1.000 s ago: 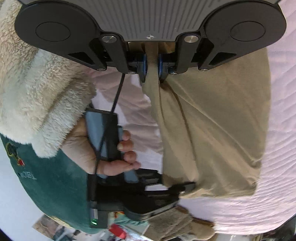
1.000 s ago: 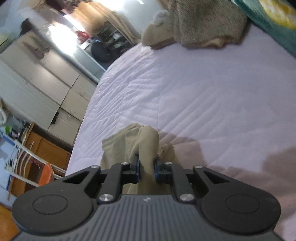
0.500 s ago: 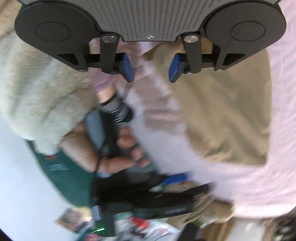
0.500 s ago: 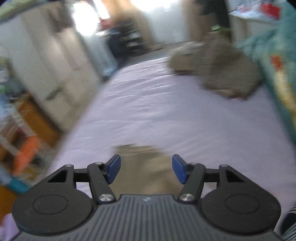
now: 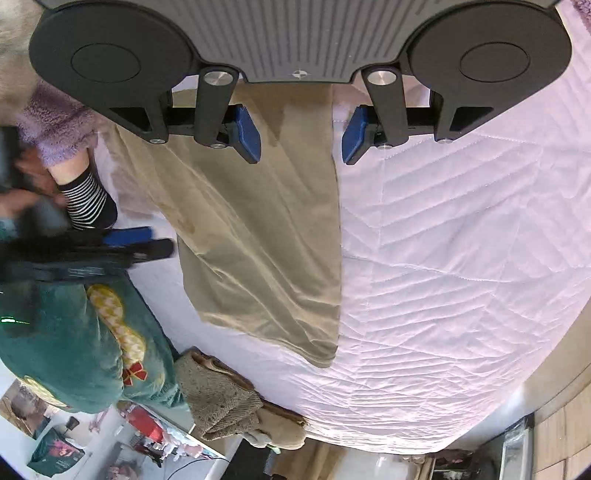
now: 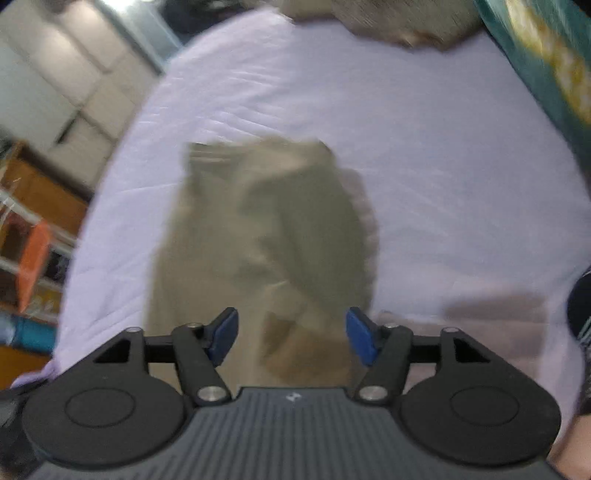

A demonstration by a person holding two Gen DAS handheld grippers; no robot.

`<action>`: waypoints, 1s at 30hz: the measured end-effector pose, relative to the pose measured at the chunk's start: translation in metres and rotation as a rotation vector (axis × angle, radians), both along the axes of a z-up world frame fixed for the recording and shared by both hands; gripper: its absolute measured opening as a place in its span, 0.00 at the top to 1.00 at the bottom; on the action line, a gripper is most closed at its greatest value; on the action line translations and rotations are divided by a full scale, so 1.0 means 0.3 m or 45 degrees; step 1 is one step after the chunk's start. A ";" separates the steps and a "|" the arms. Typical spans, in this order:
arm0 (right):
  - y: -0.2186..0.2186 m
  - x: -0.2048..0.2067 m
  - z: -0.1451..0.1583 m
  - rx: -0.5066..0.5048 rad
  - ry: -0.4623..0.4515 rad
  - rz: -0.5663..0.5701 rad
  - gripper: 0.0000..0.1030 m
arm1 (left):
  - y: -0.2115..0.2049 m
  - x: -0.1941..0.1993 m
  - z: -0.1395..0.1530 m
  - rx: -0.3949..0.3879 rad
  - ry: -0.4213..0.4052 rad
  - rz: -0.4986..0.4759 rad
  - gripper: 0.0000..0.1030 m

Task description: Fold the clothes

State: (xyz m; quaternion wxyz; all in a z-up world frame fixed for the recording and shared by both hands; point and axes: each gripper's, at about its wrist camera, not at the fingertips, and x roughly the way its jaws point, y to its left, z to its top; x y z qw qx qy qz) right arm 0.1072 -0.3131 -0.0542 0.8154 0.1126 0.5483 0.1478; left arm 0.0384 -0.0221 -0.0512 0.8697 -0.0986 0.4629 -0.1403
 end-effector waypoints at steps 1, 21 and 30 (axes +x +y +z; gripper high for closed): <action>0.023 -0.023 0.006 -0.053 0.006 0.042 0.18 | -0.018 0.011 -0.015 0.051 -0.005 -0.014 0.51; 0.043 -0.198 -0.189 0.010 0.183 0.013 0.63 | 0.019 0.058 -0.143 -0.106 0.115 -0.093 0.90; 0.198 -0.335 -0.153 0.291 0.372 0.174 0.73 | 0.279 -0.052 -0.057 -0.062 0.191 -0.118 0.90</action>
